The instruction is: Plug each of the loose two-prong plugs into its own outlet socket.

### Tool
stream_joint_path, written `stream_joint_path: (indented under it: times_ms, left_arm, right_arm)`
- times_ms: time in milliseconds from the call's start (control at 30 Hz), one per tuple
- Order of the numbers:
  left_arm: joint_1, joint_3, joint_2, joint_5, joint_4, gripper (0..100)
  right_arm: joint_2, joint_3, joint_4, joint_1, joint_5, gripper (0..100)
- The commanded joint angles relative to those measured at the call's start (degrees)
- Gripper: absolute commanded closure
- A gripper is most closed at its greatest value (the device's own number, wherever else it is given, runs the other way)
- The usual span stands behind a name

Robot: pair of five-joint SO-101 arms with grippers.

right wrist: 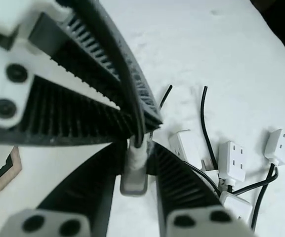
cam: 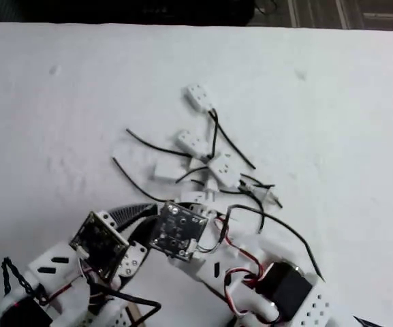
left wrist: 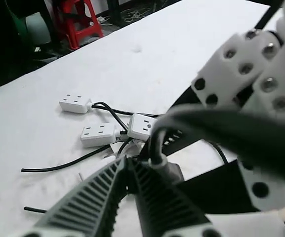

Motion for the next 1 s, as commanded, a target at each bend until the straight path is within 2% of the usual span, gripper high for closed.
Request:
stream_joint_path:
  times_ms: [0, 167, 400, 567, 733, 833, 967]
  left_arm:
    - [3.82, -1.67, 0.4, -0.53, 0.09, 98]
    - [7.16, -1.67, 0.4, -0.53, 0.09, 98]
    - [6.2, -0.88, 0.4, -0.53, -0.18, 98]
    - [-4.26, -0.97, 0.4, -0.26, -2.29, 98]
    - [-16.4, -0.53, 0.4, -0.09, -4.4, 98]
    - [-20.18, -0.18, 0.66, -0.09, -4.04, 98]
    - [-21.85, 4.66, 0.66, -0.44, -7.21, 98]
  right_arm:
    - [0.31, 0.26, -1.19, -1.63, 0.0, 98.1]
    - [0.31, 0.44, -1.19, -3.03, -0.35, 98.1]
    - [0.22, 0.7, -0.84, -2.95, -0.35, 98.1]
    - [-0.13, 0.62, 0.04, -0.31, -0.35, 98.1]
    - [-0.13, 0.53, 0.13, 9.36, -0.35, 98.1]
    - [-0.13, 0.44, 0.57, 14.11, -0.35, 98.1]
    - [-0.13, 0.35, 0.57, 19.65, -0.44, 98.1]
